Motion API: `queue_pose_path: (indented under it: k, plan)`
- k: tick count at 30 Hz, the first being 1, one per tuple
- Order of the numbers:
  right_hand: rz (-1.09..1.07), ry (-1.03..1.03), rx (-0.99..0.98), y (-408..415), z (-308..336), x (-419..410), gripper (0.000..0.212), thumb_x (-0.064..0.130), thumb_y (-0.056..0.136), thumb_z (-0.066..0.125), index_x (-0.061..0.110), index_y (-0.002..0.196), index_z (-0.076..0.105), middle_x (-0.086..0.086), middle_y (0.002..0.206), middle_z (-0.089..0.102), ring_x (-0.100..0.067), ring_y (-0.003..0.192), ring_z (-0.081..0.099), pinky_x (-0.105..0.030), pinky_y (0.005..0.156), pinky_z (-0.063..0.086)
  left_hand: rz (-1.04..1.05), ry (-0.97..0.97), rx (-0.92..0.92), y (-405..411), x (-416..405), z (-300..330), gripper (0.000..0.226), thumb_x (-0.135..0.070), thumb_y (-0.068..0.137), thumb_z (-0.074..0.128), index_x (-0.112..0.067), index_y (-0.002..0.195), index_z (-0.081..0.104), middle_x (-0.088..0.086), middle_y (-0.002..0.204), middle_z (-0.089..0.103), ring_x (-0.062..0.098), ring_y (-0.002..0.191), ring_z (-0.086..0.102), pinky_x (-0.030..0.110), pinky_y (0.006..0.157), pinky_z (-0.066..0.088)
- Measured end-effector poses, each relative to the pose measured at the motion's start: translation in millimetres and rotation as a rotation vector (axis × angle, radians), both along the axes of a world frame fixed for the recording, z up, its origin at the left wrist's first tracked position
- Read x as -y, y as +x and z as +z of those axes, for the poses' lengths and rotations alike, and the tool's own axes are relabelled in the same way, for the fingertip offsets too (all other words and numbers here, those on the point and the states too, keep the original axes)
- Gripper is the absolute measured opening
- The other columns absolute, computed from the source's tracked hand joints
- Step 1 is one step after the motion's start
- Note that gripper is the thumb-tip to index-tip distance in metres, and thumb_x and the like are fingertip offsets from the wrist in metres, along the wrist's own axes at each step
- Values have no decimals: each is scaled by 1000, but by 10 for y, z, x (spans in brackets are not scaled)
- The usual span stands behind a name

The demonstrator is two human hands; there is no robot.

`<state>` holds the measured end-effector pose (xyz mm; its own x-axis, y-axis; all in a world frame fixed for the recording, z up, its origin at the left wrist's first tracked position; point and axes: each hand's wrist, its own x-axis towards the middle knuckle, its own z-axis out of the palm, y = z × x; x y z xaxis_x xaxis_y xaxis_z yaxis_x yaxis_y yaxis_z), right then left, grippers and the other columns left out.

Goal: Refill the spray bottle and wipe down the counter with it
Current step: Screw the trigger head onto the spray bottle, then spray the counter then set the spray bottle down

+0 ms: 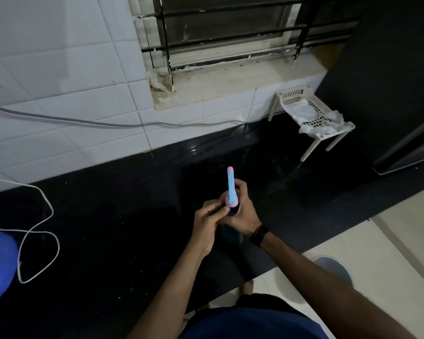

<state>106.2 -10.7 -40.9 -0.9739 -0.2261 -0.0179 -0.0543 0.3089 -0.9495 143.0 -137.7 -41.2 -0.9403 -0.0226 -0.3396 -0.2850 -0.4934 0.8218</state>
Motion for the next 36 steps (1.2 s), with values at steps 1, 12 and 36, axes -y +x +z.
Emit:
queue_pose_path:
  k: [1, 12, 36]
  plan:
    - [-36, 12, 5, 26, -33, 23, 83, 18, 64, 80, 30, 131, 33, 1, 94, 64, -16, 87, 66, -42, 80, 57, -19, 61, -1, 22, 20, -42, 34, -13, 84, 71, -2, 116, 73, 13, 128, 66, 27, 125, 62, 40, 106, 48]
    - [42, -11, 387, -135, 70, -134, 43, 29, 87, 71, 20, 124, 51, -10, 89, 74, -23, 85, 69, -41, 87, 54, 95, -605, 217, 61, 637, -583, 16, -14, 97, 61, -24, 98, 73, -2, 103, 73, 18, 105, 68, 31, 92, 54]
    - [317, 46, 925, -242, 106, -993, 64, 3, 60, 64, 8, 123, 52, -23, 87, 68, -36, 77, 64, -45, 77, 52, -373, -1573, 193, 515, 280, -957, 77, -49, 100, 48, -18, 160, 12, 12, 169, 1, 29, 156, 1, 43, 126, 9]
